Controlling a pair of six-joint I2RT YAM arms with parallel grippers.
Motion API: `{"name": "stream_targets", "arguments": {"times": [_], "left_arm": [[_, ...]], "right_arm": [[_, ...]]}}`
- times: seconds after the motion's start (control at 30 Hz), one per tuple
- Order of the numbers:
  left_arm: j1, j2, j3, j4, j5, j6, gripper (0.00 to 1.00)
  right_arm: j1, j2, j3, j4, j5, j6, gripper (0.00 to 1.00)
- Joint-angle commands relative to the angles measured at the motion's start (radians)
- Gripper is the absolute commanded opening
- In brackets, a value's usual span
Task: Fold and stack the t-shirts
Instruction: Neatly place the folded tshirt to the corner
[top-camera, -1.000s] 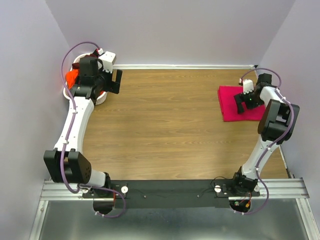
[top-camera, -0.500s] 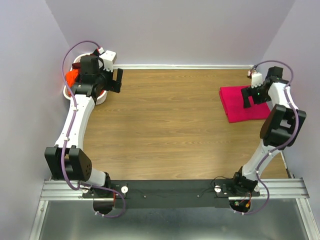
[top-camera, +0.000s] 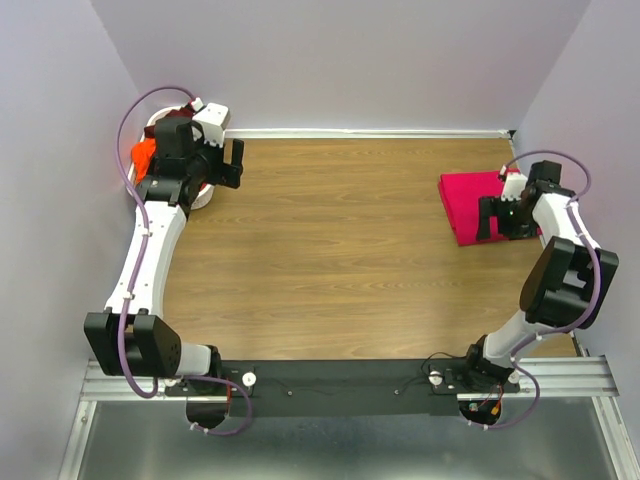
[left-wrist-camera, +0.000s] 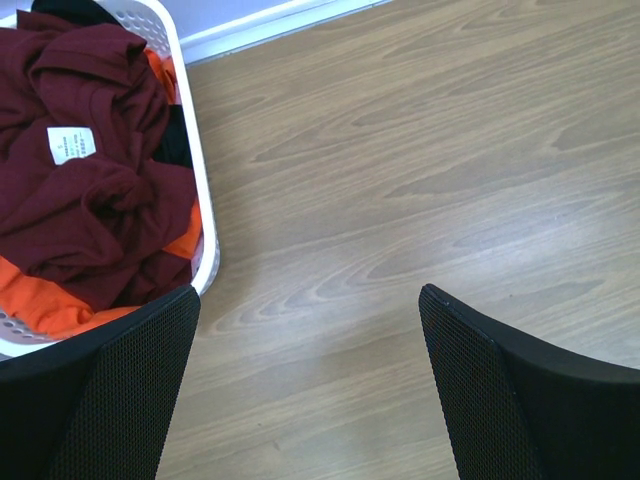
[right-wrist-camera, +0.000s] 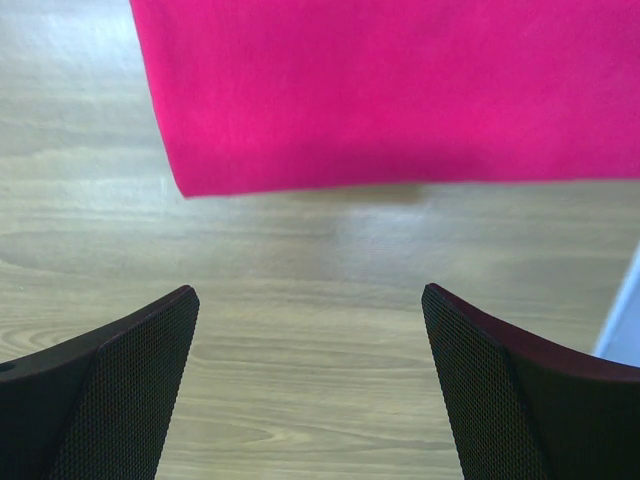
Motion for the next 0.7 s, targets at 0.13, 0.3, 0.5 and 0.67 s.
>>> {"name": "stream_targets", "arguments": {"times": [0.13, 0.3, 0.5, 0.67], "left_arm": [[0.007, -0.038, -0.055, 0.051, 0.011, -0.018, 0.98], [0.007, -0.026, -0.058, 0.051, -0.004, -0.024, 0.98], [0.008, -0.029, -0.056, 0.045, -0.026, -0.013, 0.98], [0.008, -0.026, -0.073, 0.049, -0.036, -0.026, 0.98]], "right_arm": [[-0.009, 0.050, -0.096, 0.149, 0.052, 0.078, 1.00], [-0.007, 0.130, -0.116, 0.220, 0.050, 0.108, 1.00], [-0.006, 0.191, -0.106, 0.270, 0.062, 0.123, 1.00], [-0.001, 0.260, -0.046, 0.303, 0.078, 0.177, 1.00]]}}
